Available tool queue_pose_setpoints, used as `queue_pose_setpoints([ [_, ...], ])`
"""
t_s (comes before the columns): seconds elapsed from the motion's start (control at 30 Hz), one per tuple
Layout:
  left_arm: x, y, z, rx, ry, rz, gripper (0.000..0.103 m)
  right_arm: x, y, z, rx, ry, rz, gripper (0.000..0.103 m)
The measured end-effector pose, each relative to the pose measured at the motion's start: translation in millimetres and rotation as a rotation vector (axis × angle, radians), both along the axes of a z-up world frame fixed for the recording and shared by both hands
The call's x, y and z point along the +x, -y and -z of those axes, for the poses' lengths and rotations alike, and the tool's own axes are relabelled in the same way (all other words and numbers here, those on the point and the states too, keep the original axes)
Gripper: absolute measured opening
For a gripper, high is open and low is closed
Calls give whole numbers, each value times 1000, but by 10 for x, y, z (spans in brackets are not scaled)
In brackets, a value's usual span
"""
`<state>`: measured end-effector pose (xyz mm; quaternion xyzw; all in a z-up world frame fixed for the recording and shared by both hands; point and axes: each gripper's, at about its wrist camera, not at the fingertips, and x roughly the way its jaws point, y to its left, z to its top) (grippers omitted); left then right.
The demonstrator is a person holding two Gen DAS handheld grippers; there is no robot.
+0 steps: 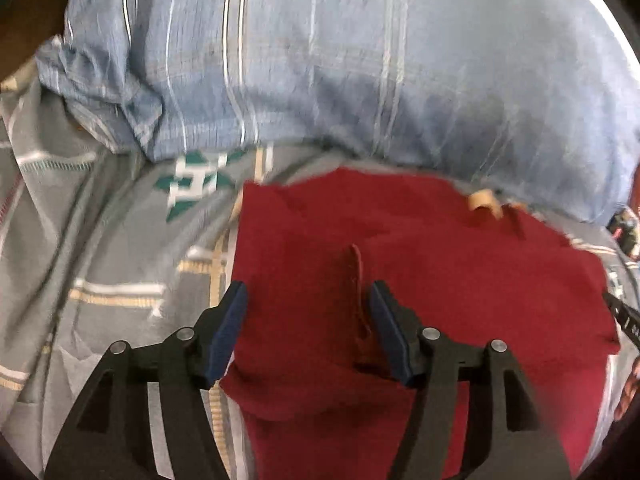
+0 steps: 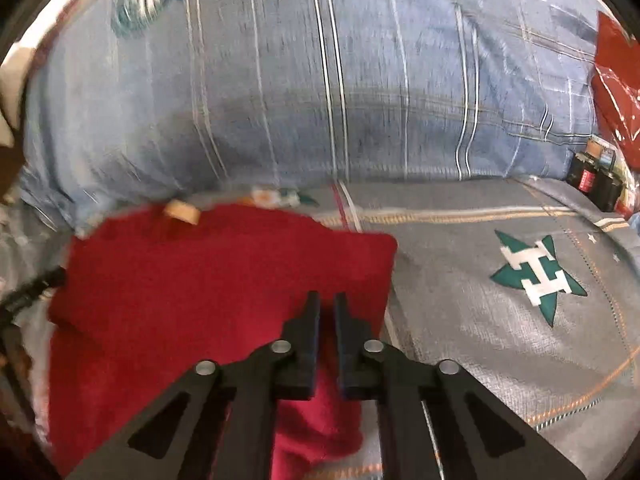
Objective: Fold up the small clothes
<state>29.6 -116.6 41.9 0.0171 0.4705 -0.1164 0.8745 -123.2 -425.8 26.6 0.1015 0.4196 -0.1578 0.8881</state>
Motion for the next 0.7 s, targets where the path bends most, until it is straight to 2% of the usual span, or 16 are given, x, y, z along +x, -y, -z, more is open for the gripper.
queue_pose_setpoints([
  [0.07, -1, -2, 30, 9, 2, -10, 71, 6, 25, 55, -22, -21, -1, 3],
  [0.13, -24, 4, 18, 41, 23, -4, 74, -39, 36, 12, -42, -28, 14, 4],
  [0.17, -31, -12, 2, 33, 22, 1, 74, -81, 39, -21, -18, -16, 10, 13],
  [0.23, -24, -93, -23, -12, 0, -11, 74, -208, 17, -121, 54, 24, -27, 15],
  [0.3, -17, -193, -45, -45, -17, -38, 74, -294, -100, -171, 33, 30, -90, 24],
  [0.33, -14, -242, -46, -42, -17, -54, 74, -300, -169, -130, -9, -2, -109, 26],
  [0.4, -23, -340, -47, -25, -14, -82, 74, -247, -208, 35, -60, -82, -105, 28],
  [0.43, -36, -411, -47, -30, -21, -96, 74, -247, -197, 46, -61, -70, -100, 28],
  [0.57, -170, -742, -108, -130, -80, -141, 74, -329, -136, -82, 14, -35, -84, 30],
  [0.63, -292, -773, -182, -125, -71, -125, 74, -435, -152, -170, 39, -4, -82, 35],
  [0.7, -484, -801, -251, -113, -54, -110, 74, -513, -183, -207, 68, 15, -78, 50],
])
